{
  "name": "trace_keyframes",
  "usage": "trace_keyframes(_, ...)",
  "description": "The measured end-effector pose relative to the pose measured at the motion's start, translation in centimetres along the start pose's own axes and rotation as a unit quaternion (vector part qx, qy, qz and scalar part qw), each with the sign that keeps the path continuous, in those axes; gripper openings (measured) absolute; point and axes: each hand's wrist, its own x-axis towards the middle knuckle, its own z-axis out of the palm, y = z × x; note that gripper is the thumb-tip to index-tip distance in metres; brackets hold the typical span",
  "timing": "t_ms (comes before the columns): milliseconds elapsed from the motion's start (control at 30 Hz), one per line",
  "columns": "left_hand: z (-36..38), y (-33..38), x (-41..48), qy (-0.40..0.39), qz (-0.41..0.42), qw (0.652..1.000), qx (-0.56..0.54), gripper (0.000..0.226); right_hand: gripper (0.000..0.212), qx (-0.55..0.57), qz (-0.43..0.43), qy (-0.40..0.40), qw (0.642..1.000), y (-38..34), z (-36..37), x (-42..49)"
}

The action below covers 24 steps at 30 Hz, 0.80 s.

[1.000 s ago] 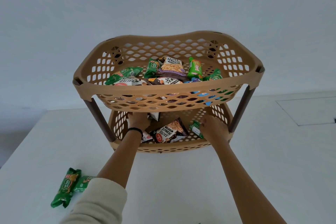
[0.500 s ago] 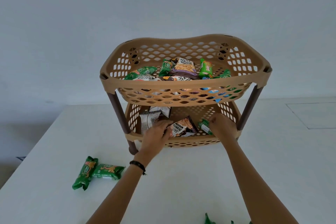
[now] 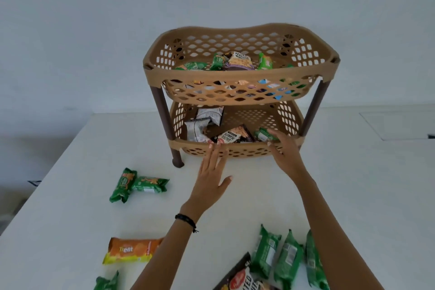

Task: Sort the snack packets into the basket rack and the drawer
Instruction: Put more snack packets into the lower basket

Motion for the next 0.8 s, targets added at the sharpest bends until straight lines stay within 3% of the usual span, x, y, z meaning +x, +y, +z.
trace_keyframes(100, -0.2, 1.1, -2.0, -0.127, -0.029, 0.966, -0.222, 0.053, 0.034, 0.075, 0.052, 0.005, 0.996, -0.5, -1.4, -3.2)
trace_keyframes(167, -0.1, 1.9, -3.4, -0.182, -0.026, 0.949, -0.256, 0.044, 0.028, 0.087, 0.098, -0.012, 0.991, -0.5, -2.4, -5.3)
trace_keyframes(400, 1.5, 4.0, -6.3, -0.267, -0.055, 0.950, -0.155, 0.040, 0.037, -0.066, 0.211, -0.205, 0.954, 1.8, -4.4, -13.1)
trace_keyframes(600, 3.0, 6.7, -6.3, -0.365, -0.042, 0.928, -0.052, 0.057, 0.054, -0.110, 0.301, -0.209, 0.924, 2.6, -5.1, -17.8)
trace_keyframes(800, 4.4, 8.9, -6.5, -0.361, -0.017, 0.932, -0.008, 0.075, 0.066, -0.145, 0.341, -0.228, 0.900, 2.3, -4.9, -19.9)
